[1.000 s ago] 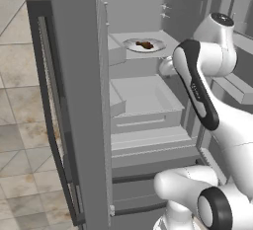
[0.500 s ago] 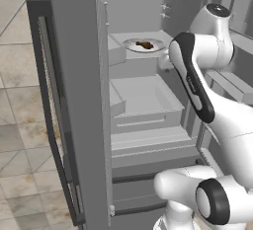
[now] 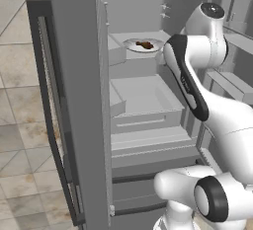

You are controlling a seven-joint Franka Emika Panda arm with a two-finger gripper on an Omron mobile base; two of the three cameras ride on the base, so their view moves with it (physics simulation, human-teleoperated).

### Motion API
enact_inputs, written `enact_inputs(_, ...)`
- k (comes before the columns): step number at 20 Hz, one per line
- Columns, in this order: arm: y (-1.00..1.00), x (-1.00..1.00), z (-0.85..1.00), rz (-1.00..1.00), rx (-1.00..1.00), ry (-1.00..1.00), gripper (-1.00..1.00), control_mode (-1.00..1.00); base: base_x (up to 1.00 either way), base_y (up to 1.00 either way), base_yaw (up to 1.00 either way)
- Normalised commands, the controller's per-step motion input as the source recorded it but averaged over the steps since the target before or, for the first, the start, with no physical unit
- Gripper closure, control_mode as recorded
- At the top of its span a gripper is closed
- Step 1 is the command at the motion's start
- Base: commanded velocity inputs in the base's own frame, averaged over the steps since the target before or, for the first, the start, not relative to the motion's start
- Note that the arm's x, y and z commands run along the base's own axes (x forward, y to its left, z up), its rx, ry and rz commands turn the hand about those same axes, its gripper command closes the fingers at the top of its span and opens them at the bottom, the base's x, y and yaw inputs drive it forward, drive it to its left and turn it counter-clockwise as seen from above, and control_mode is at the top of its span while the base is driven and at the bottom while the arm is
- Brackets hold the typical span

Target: Retrieve the chicken drumstick from the fridge and place it on the cutting board.

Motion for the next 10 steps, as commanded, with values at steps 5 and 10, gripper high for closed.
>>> enact_inputs(5, 0.00, 0.16, 0.16, 0.00, 0.00, -0.05, -1.00, -1.00, 0.00, 0.00, 0.00)
enact_inputs(10, 0.00, 0.14, 0.19, 0.00, 0.00, 0.00, -1.00, -1.00, 0.00, 0.00, 0.00)
